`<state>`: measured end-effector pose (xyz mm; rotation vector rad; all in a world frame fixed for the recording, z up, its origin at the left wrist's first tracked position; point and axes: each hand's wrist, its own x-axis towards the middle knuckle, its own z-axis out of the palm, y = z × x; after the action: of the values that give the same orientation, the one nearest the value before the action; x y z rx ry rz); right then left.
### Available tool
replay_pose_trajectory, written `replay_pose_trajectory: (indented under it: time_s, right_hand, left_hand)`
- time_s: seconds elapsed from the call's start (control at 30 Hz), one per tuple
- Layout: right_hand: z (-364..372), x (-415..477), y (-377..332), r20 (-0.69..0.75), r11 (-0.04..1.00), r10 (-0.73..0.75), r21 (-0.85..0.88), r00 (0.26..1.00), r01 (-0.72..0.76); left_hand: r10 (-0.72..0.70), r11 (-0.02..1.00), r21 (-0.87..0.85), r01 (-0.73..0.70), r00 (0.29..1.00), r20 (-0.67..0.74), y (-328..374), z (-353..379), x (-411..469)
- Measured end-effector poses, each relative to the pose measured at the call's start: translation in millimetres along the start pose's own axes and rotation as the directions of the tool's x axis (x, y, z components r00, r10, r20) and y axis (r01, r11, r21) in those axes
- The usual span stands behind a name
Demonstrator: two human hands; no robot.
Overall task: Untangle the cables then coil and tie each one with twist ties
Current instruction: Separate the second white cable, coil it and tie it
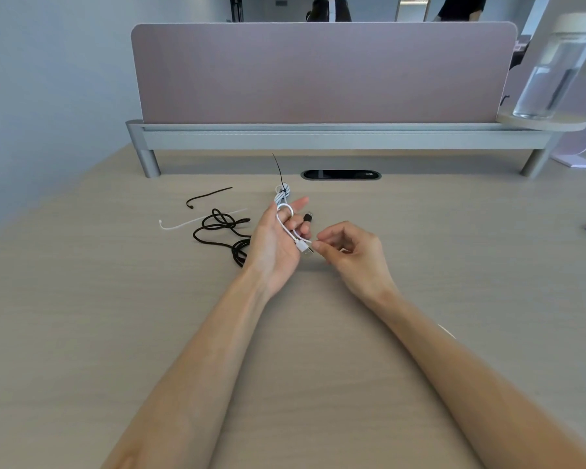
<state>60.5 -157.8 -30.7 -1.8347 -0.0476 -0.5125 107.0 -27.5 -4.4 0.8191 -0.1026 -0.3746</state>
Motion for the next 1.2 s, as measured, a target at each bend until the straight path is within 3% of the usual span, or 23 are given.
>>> replay_pose_trajectory:
  time_s: [0.3,0.73,0.93,1.0,1.03,1.1,1.17,1.2]
  right_hand:
    - [0,-1,-1,0.034,1.000,0.011,0.006,0.999,-0.011]
    - [1,-4,0,0.081,0.992,0.062,-0.112,0.995,-0.053]
    - [3,-4,2,0.141,0.983,0.030,-0.183,0.990,-0.003]
    - [0,-4,2,0.215,0.948,0.032,-0.315,0.976,0.038]
    - [-2,-3,3,0.258,0.918,0.030,-0.389,0.966,0.075]
    - [-10,0,4,0.318,0.847,-0.005,-0.502,0.948,0.173]
    - [-19,4,3,0.358,0.762,-0.077,-0.581,0.931,0.286]
    - [-23,6,3,0.360,0.718,-0.103,-0.618,0.927,0.320]
  left_hand:
    - [0.014,1.000,0.014,-0.014,1.000,0.022,-1,-1,2]
    - [0.104,0.990,0.077,-0.119,0.979,0.176,0,-8,2]
    - [0.133,0.963,0.216,-0.164,0.980,0.150,-1,-10,3]
    - [0.167,0.879,0.436,-0.194,0.981,0.099,-1,-11,2]
    - [0.196,0.790,0.577,-0.207,0.977,0.082,-2,-13,2]
    - [0.244,0.544,0.806,-0.232,0.963,0.113,-6,-18,3]
    - [0.244,0.299,0.924,-0.239,0.955,0.168,-9,-23,5]
    - [0.225,0.234,0.946,-0.225,0.959,0.172,-8,-23,5]
